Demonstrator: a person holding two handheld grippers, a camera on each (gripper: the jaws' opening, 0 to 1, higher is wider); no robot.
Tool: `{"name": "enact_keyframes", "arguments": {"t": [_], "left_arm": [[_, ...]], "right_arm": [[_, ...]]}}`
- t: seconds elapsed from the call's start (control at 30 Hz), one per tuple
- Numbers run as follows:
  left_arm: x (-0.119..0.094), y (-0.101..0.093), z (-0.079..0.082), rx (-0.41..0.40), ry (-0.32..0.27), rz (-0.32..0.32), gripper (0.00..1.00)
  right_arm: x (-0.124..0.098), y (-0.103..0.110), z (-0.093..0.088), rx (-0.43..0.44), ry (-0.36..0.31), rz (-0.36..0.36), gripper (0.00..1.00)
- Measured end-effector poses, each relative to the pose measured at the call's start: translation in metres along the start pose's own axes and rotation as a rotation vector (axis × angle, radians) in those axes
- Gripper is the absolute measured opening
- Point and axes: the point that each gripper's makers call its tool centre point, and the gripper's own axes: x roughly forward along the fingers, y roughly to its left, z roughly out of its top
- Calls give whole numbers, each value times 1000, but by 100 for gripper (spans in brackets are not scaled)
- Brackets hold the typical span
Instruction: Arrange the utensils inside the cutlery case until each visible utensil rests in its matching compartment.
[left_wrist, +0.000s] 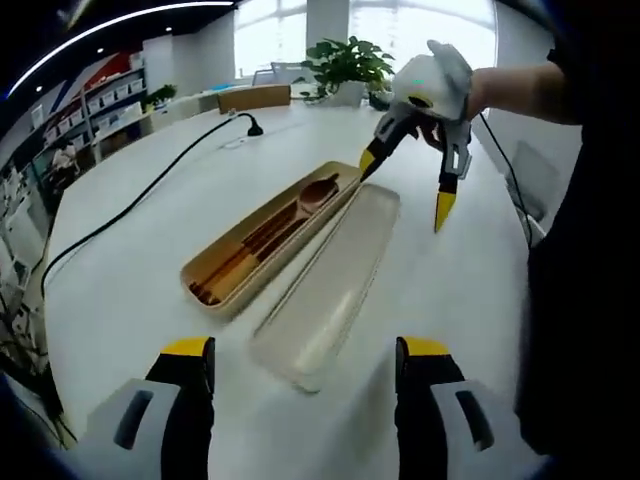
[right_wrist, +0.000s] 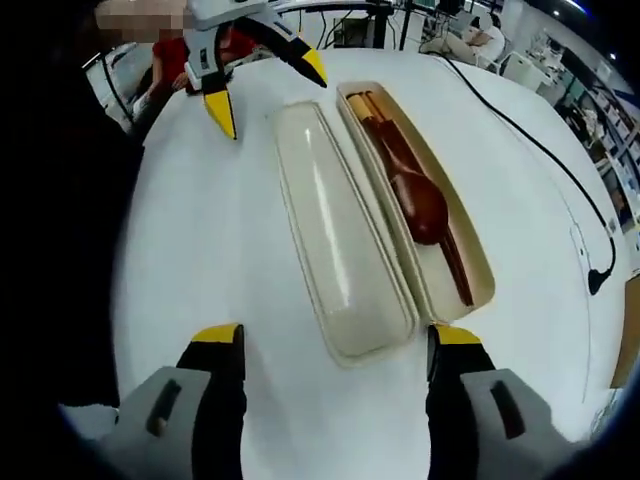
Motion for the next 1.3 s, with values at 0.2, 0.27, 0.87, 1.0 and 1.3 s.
{"name": "enact_keyframes", "arguments": {"t": [0.2,0.27,0.87,1.0,1.3], "left_arm": [[5,1,-4,0,11,-13,73],[7,0,-5,3,14,-15,71],[5,-8,-6,82,47,-36,61],[0,-11,-8,85,48,-27,62],[-25,1,-15,216,76,63,61]], "right_arm": [[-2,7,0,-28,8,12,53],[-2,10,1,-35,9,16,50],[4,9,21,7,-41,-9,41],[5,14,24,3,-17,-21,34],[5,14,26,25,-56,-26,33]]}}
